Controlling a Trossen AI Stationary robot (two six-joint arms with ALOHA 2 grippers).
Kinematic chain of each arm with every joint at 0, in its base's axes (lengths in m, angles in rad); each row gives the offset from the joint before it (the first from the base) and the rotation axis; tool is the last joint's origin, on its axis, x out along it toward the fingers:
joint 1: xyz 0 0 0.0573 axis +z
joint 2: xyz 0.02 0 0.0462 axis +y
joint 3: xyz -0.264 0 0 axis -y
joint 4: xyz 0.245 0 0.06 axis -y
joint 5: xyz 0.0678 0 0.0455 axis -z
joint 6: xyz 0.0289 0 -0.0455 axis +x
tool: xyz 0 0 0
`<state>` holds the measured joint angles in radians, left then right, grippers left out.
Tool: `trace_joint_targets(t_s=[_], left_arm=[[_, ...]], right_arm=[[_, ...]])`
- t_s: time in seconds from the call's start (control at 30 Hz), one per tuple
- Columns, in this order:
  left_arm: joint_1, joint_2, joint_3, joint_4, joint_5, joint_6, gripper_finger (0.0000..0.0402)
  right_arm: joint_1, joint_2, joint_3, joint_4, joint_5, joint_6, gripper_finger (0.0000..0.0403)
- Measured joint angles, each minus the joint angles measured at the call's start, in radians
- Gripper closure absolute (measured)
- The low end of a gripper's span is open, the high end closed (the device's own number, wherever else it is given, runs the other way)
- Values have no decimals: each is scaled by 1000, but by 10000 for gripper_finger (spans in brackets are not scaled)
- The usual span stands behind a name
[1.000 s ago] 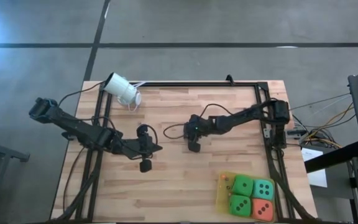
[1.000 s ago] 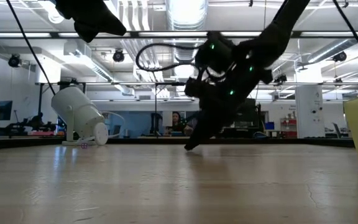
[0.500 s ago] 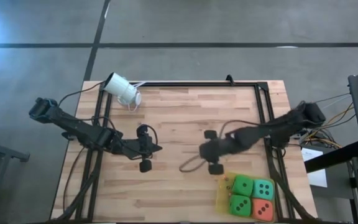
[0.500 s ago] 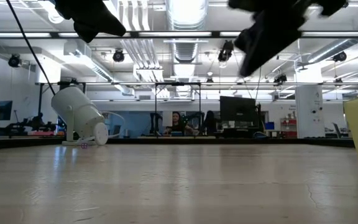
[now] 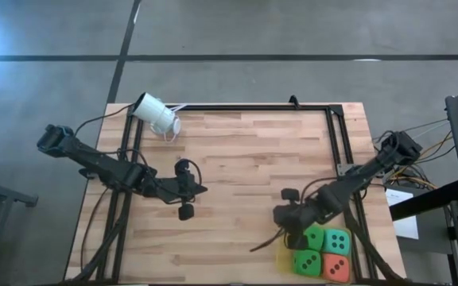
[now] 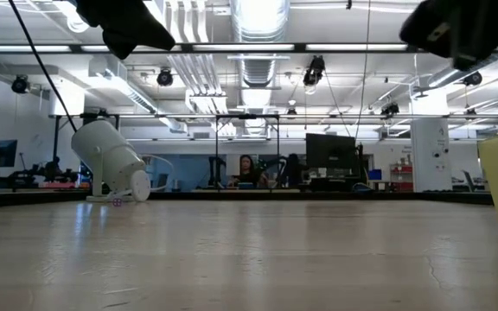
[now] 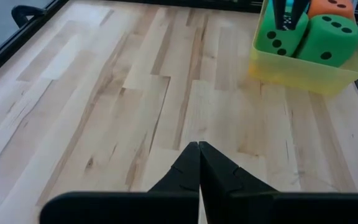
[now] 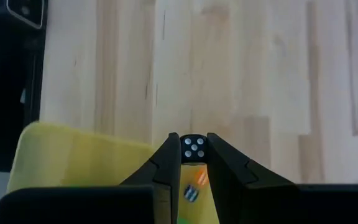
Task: Pick & Place Dice
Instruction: Put the small black die into the yellow bin
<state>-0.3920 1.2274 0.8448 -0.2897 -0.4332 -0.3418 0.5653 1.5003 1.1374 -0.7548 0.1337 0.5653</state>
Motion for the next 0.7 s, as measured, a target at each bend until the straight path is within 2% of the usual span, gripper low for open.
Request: trace_joint_targets(t_s=[0.27, 0.5, 0.7], left_arm=[[0, 0, 0, 0, 0, 0, 399], [0, 0, 0, 0, 0, 0, 399], [0, 0, 0, 0, 0, -5, 399]], right_arm=[[75, 0, -48, -5, -21, 137, 349], [88, 0, -68, -4, -37, 240, 347], [88, 0, -68, -1, -40, 247, 313]])
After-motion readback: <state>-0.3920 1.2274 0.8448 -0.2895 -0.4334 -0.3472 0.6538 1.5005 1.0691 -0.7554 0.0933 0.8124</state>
